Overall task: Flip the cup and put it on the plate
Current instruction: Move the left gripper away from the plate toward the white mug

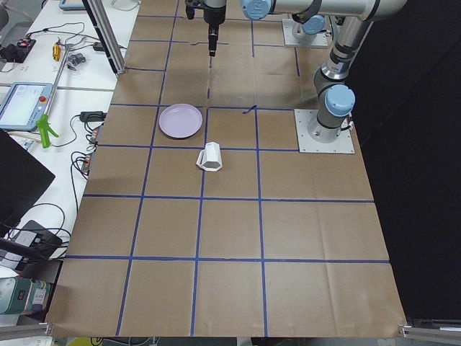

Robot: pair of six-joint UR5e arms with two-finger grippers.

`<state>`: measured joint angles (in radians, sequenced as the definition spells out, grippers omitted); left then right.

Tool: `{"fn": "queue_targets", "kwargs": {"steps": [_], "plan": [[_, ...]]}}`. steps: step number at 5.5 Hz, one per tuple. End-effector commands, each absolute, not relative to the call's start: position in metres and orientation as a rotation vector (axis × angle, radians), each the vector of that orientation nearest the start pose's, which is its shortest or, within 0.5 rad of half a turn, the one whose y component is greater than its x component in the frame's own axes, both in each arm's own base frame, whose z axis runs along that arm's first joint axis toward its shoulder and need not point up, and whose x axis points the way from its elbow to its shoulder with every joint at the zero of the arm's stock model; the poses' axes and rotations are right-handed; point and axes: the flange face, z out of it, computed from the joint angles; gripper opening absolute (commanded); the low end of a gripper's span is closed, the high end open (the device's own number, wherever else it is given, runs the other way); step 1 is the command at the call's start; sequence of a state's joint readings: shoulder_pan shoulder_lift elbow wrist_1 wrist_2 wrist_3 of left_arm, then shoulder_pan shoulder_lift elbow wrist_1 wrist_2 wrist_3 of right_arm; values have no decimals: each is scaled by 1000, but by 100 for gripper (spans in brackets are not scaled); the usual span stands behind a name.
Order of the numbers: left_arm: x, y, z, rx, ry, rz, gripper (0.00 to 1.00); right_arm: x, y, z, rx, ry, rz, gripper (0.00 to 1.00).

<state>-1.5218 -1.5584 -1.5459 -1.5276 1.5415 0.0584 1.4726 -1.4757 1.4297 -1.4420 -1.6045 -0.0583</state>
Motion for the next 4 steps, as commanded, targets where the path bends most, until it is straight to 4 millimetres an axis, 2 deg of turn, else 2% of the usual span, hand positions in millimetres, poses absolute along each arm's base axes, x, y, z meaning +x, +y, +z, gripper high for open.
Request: {"fn": "queue_targets", "kwargs": {"steps": [1, 2, 3, 4], "plan": [[-112, -504, 505, 47, 3163, -119, 99, 78, -533, 496, 61, 3165, 135, 100], [-107, -507, 505, 55, 3164, -120, 99, 78, -533, 496, 61, 3165, 135, 100], [-86, -505, 504, 189, 3152, -115, 99, 78, -533, 496, 61, 3165, 135, 100], [-44, -506, 502, 117, 3165, -97, 99, 78, -533, 496, 61, 3165, 135, 100]]}}
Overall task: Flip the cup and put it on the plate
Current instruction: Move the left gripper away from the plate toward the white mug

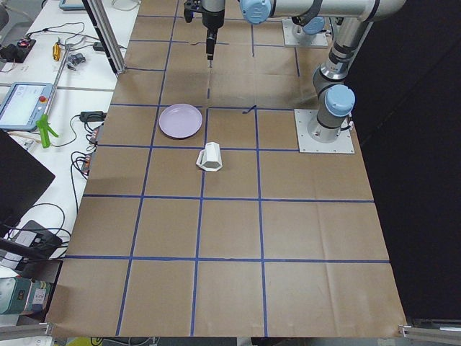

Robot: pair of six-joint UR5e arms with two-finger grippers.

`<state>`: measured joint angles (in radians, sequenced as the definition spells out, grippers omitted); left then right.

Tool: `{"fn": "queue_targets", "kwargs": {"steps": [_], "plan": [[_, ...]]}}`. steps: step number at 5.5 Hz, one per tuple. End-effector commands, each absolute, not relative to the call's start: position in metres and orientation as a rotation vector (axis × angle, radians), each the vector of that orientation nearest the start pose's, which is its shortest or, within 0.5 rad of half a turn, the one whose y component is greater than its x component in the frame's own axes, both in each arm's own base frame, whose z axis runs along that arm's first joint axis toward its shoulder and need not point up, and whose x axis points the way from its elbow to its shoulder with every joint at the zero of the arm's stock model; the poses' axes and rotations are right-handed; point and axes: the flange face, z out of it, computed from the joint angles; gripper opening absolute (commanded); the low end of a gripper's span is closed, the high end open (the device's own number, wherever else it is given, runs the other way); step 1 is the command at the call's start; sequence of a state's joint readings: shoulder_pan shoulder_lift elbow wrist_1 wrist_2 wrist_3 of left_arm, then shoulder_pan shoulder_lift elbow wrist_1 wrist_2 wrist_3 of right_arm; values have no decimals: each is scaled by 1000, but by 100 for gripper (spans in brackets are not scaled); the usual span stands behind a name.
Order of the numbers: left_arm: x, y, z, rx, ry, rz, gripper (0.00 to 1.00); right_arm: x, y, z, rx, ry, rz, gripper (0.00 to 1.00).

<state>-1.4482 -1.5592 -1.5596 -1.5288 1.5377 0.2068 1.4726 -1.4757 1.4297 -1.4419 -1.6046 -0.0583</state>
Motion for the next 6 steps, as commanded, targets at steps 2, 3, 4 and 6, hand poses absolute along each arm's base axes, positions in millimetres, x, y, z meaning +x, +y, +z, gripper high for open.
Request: {"fn": "queue_targets", "kwargs": {"steps": [2, 3, 4, 6], "plan": [[32, -503, 509, 13, 3171, -77, 99, 78, -533, 496, 61, 3165, 135, 100], [81, -496, 503, 47, 3173, -66, 99, 78, -533, 496, 61, 3165, 135, 100], [148, -491, 482, 146, 3228, -66, 99, 78, -533, 496, 61, 3165, 135, 100], [249, -487, 425, 271, 3386, -145, 99, 78, -533, 496, 61, 3165, 135, 100]]}}
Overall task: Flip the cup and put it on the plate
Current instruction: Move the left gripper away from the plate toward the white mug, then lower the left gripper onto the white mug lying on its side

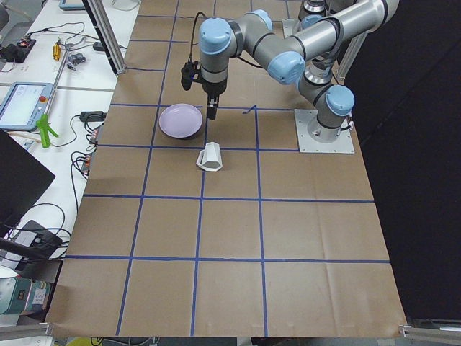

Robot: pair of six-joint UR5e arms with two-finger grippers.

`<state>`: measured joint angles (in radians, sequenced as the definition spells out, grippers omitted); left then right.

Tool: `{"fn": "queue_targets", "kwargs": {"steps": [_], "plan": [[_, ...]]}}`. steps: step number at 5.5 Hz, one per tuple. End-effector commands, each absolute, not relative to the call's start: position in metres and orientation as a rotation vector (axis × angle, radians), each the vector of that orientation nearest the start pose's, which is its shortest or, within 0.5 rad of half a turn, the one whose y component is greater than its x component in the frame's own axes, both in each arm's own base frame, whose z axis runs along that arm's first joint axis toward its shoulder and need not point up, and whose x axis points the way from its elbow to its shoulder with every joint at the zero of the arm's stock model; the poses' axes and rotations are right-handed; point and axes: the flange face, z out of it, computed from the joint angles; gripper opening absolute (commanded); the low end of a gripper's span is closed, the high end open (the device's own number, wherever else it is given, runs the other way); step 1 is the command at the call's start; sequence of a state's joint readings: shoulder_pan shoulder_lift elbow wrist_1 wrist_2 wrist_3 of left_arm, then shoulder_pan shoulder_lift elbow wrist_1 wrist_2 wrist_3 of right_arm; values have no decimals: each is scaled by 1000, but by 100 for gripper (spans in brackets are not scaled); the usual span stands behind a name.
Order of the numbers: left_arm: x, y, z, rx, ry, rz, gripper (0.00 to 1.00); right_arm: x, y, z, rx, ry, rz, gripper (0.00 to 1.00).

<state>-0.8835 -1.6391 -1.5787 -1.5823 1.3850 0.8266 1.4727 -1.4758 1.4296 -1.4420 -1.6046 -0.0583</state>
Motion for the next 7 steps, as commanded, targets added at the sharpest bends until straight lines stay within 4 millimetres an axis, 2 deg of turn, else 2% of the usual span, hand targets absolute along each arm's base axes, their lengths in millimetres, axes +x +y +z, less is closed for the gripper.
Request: {"fn": "queue_targets", "kwargs": {"steps": [1, 2, 3, 4, 5, 6, 7], "plan": [[284, -487, 393, 251, 3458, -171, 99, 78, -533, 496, 61, 3165, 135, 100], [311, -490, 354, 185, 3542, -170, 99, 78, -533, 496, 61, 3165, 135, 100], [321, -498, 321, 208, 3611, -189, 99, 78, -533, 496, 61, 3165, 135, 100], [328, -505, 289, 279, 3669, -224, 99, 78, -533, 496, 61, 3165, 135, 100], [330, -514, 256, 280, 3744, -275, 99, 78, -533, 496, 61, 3165, 135, 100], [332, -519, 219, 266, 3807, -240, 99, 78, -533, 496, 61, 3165, 135, 100], [330, -520, 201, 225, 3864, -249, 98, 78, -533, 496, 61, 3165, 135, 100]]}}
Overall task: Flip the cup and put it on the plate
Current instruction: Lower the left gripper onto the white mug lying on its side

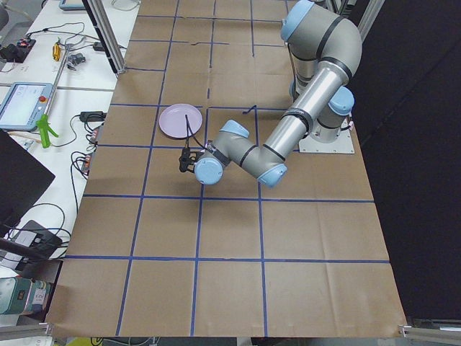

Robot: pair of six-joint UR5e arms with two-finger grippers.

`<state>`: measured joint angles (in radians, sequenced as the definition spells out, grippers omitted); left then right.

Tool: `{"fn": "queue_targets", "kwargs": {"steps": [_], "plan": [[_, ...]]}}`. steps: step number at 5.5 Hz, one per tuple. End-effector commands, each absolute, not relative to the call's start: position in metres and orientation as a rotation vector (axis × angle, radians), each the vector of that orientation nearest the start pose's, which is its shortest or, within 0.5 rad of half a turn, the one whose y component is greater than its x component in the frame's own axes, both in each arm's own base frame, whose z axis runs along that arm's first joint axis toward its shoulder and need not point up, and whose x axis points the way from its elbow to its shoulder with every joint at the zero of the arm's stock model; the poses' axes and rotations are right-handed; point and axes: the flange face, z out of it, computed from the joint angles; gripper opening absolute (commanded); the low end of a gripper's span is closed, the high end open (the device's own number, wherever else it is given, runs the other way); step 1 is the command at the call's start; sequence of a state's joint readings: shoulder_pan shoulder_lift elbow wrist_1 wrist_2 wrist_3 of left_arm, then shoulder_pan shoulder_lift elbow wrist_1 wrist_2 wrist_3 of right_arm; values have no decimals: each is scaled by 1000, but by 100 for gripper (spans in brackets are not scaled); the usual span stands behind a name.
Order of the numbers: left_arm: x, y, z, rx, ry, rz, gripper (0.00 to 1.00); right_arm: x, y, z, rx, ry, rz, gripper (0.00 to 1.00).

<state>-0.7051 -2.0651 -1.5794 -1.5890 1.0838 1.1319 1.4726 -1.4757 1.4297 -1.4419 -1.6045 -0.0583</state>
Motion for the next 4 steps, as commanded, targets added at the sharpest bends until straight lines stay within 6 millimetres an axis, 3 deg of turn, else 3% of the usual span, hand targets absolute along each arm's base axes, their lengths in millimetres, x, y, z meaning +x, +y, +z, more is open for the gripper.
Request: {"fn": "queue_targets", "kwargs": {"steps": [1, 2, 3, 4], "plan": [[326, -518, 190, -138, -2372, 134, 85, 78, -533, 496, 61, 3165, 135, 100], [317, -512, 183, -165, -2327, 114, 65, 78, -533, 496, 61, 3165, 135, 100], [314, -511, 182, -171, -2317, 108, 36, 78, -533, 496, 61, 3165, 135, 100], [313, -509, 182, -159, -2298, 91, 14, 78, -533, 496, 61, 3165, 135, 100]]}}
